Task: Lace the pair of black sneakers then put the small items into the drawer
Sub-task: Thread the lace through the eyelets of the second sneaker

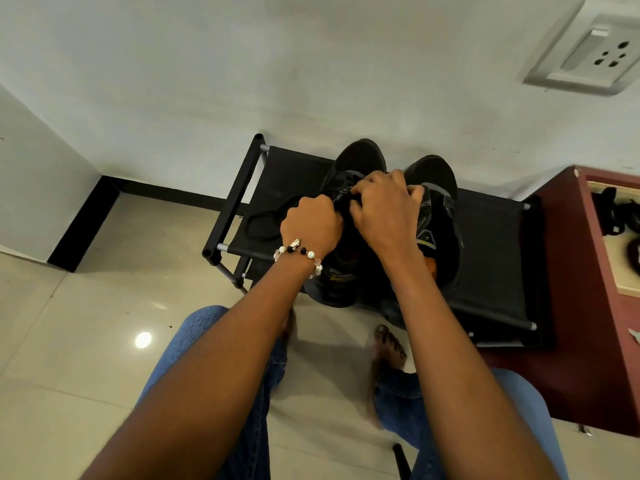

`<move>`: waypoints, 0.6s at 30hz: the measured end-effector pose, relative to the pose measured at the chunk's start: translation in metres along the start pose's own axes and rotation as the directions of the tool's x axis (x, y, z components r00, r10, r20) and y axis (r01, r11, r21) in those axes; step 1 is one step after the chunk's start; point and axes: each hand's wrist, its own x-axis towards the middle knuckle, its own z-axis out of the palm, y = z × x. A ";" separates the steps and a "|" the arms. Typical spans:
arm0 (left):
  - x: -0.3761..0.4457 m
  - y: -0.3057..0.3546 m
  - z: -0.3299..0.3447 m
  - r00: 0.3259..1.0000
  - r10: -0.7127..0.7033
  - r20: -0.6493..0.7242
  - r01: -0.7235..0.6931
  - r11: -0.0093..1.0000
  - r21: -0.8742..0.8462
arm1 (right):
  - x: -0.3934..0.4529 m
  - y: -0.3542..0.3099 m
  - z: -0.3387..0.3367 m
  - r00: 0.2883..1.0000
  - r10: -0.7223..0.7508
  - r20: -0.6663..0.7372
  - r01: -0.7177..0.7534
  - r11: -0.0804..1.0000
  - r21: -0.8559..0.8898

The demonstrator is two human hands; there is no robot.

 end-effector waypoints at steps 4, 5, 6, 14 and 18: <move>0.000 0.000 -0.001 1.000 0.008 -0.007 -0.008 0.999 0.034 | -0.003 -0.004 0.005 0.983 0.172 -0.063 -0.132 0.901 0.413; 0.000 0.000 -0.001 1.000 0.009 -0.005 -0.009 0.999 0.037 | -0.002 -0.004 0.002 0.967 0.253 -0.036 -0.183 0.783 0.595; 0.000 -0.001 -0.001 1.000 0.008 -0.006 -0.008 0.999 0.033 | 0.000 -0.002 -0.003 0.947 0.321 0.017 -0.220 0.607 0.763; -0.002 0.003 0.000 1.000 0.001 -0.018 -0.001 1.000 0.018 | 0.005 0.015 -0.028 0.902 0.397 0.172 -0.082 -0.235 0.969; -0.001 0.001 0.001 1.000 0.006 -0.022 -0.006 1.000 0.024 | 0.005 0.016 -0.011 0.995 0.096 -0.003 -0.069 0.741 0.668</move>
